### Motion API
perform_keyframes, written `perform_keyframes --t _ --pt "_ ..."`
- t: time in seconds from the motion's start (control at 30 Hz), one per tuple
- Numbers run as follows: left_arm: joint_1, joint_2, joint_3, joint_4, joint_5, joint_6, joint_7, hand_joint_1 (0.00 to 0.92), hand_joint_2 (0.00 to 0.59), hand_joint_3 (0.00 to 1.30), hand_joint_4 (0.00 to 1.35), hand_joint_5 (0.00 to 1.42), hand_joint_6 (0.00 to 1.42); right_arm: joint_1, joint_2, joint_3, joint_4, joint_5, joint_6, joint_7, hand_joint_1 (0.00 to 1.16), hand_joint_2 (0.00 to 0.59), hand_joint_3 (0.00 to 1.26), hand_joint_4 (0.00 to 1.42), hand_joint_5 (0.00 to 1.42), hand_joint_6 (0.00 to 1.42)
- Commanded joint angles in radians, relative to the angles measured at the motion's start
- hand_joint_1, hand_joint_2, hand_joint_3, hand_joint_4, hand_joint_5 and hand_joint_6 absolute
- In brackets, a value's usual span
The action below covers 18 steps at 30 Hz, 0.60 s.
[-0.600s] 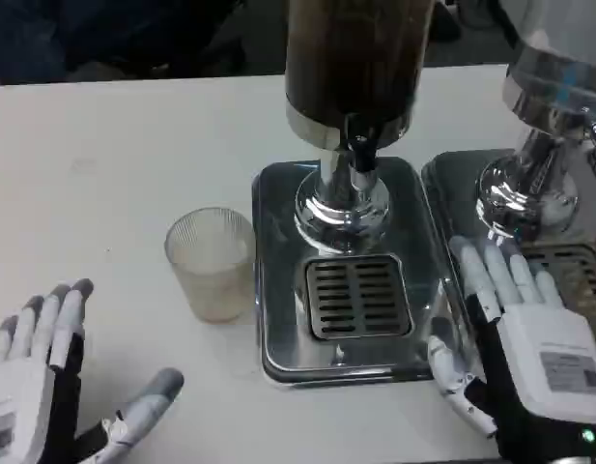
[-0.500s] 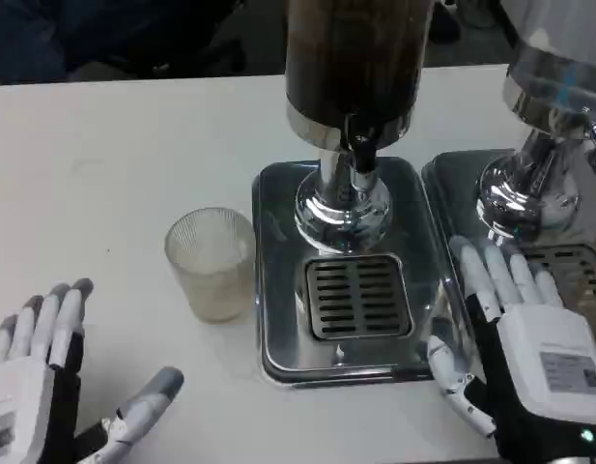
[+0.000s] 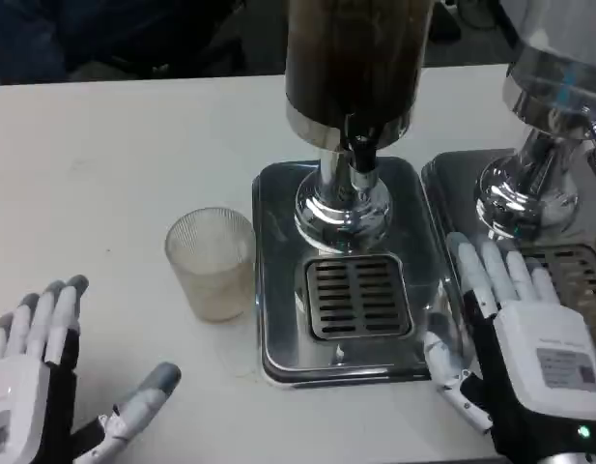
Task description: Grasp the cup under the faucet to collect the drink, then remove the cup.
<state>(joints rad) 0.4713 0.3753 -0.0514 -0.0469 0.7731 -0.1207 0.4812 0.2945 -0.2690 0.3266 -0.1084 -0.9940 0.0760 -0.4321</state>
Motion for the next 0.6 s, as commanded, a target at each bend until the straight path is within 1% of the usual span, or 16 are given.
perform_keyframes --t 0.03,0.1,0.2,0.23,0.27,0.33,0.43,0.6 --pt "-0.012 -0.011 0.036 -0.006 -0.034 -0.021 0.042 0.000 0.088 0.00 0.00 0.00 0.00 -0.021 0.000 0.002 -0.001 -0.007 0.017 0.009 0.04 0.538 0.02 0.00 0.00 0.00" --pt "-0.036 -0.011 0.049 0.009 -0.048 -0.032 0.056 0.000 0.073 0.00 0.00 0.00 0.00 -0.021 -0.001 0.004 -0.006 -0.009 0.022 0.010 0.04 0.538 0.02 0.00 0.00 0.00" --pt "-0.114 -0.001 0.061 0.097 -0.120 -0.086 0.035 0.000 0.056 0.00 0.00 0.00 0.00 -0.018 0.003 0.006 -0.011 -0.010 0.030 0.009 0.04 0.538 0.02 0.00 0.00 0.00" --pt "-0.141 0.001 0.063 0.134 -0.152 -0.112 0.028 0.000 0.052 0.00 0.00 0.00 0.00 -0.017 0.004 0.007 -0.012 -0.010 0.032 0.009 0.04 0.538 0.02 0.00 0.00 0.00" --pt "-0.170 -0.002 0.066 0.179 -0.190 -0.150 0.026 0.000 0.037 0.00 0.00 0.00 0.00 -0.017 0.005 0.008 -0.011 -0.010 0.034 0.008 0.04 0.538 0.02 0.00 0.00 0.00" --pt "-0.245 0.002 0.066 0.293 -0.248 -0.230 0.023 0.000 0.030 0.00 0.00 0.00 0.00 -0.019 0.008 0.011 -0.011 -0.012 0.039 0.006 0.04 0.538 0.02 0.00 0.00 0.00" --pt "-0.334 0.015 0.058 0.424 -0.277 -0.327 0.024 0.000 0.003 0.00 0.00 0.00 0.00 -0.019 0.014 0.013 -0.018 -0.015 0.049 0.002 0.04 0.538 0.02 0.00 0.00 0.00" --pt "-0.470 0.044 0.033 0.602 -0.276 -0.460 0.017 0.000 0.000 0.00 0.00 0.00 0.00 -0.022 0.015 0.013 -0.023 -0.015 0.056 0.008 0.04 0.535 0.02 0.00 0.00 0.00"
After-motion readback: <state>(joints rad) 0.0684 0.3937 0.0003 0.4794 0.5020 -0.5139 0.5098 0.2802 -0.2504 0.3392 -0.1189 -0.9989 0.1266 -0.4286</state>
